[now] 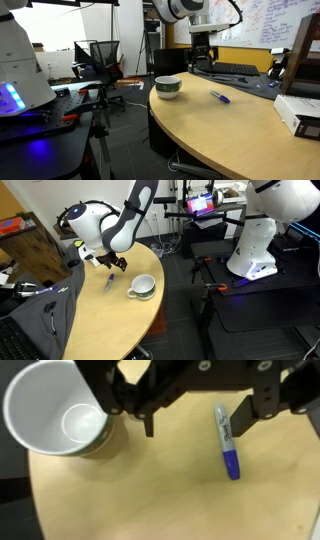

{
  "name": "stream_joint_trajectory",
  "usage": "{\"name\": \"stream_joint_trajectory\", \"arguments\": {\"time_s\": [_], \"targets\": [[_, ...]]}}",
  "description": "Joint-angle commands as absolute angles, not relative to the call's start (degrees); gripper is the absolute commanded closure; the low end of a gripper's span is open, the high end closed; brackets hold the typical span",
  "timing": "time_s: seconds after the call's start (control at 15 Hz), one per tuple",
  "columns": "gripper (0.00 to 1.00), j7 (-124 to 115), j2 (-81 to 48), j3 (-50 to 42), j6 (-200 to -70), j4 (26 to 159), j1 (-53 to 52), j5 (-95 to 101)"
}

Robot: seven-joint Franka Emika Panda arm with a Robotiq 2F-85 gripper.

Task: Remove the marker from the green/white mug cup

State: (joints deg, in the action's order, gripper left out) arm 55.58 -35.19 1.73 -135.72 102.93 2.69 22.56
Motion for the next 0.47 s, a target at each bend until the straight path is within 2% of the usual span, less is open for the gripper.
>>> {"name": "stream_joint_trajectory", "arguments": {"time_s": [0.0,0.27,0.4], "targets": [[0.0,55.3,-27.4,2.9,-128.6,109.7,1.8,23.0],[0.0,56.2,-21.7,4.2,-125.3,115.0,1.4,22.7],[0.0,56.5,-19.6,4.5,-128.7,118.2,1.4,23.5]]}}
